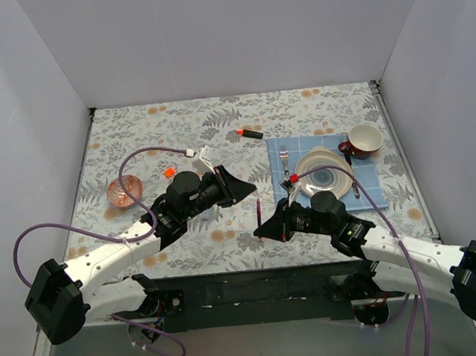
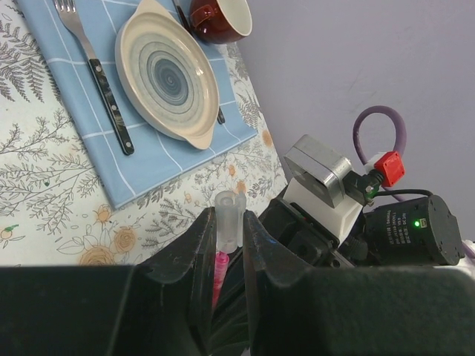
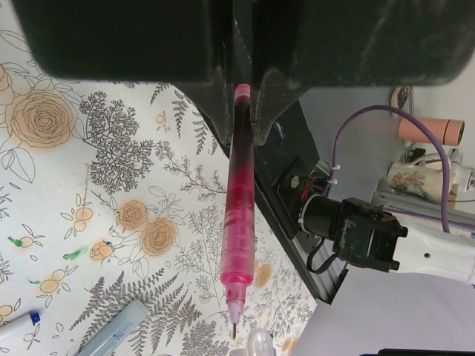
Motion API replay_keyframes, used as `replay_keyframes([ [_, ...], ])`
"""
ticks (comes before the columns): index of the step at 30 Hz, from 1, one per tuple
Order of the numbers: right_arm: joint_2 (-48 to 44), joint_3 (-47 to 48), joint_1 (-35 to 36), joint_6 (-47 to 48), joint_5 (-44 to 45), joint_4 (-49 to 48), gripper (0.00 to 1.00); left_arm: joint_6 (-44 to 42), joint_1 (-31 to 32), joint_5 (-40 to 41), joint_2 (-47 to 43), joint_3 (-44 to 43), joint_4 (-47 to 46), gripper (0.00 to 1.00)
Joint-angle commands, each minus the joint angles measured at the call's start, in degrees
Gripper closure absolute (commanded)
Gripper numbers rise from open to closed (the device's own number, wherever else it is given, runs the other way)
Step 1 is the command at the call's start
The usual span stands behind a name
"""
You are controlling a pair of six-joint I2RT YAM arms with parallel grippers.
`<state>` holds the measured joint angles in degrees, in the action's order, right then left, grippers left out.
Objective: Insert the pens into the pen caps
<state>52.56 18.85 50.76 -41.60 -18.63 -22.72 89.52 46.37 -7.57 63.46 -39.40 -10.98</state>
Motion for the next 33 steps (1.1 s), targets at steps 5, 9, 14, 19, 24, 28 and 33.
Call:
replay_keyframes([
  [5,-0.08,1.28,0.39,1.26,-0.7,-2.94,0.99,-1.1,0.3,-1.65,0.61,-1.82,0.09,1.0],
  [9,0.0,1.45,0.39,1.26,-0.88,-2.94,0.99,-1.01,0.3,-2.71,1.22,-1.91,-0.27,1.0],
  [14,-0.17,1.28,0.39,1.35,-0.7,-2.86,0.99,-1.01,0.3,-4.28,1.84,-2.0,-0.53,1.0],
  [19,-0.61,1.54,0.39,2.14,0.26,-1.89,0.99,-2.23,0.3,-7.27,2.19,-2.0,-0.62,1.0],
  [24,-2.71,3.38,0.39,4.95,4.03,3.37,0.99,-6.45,0.3,-12.45,3.59,-3.23,4.28,1.0],
  [28,-4.3,5.14,0.39,8.11,6.85,6.63,0.99,-9.44,0.3,-16.76,6.14,-5.16,8.52,1.0],
  [33,-4.39,6.9,0.39,9.61,7.91,9.1,0.99,-10.24,0.3,-18.79,7.29,-5.87,9.23,1.0],
])
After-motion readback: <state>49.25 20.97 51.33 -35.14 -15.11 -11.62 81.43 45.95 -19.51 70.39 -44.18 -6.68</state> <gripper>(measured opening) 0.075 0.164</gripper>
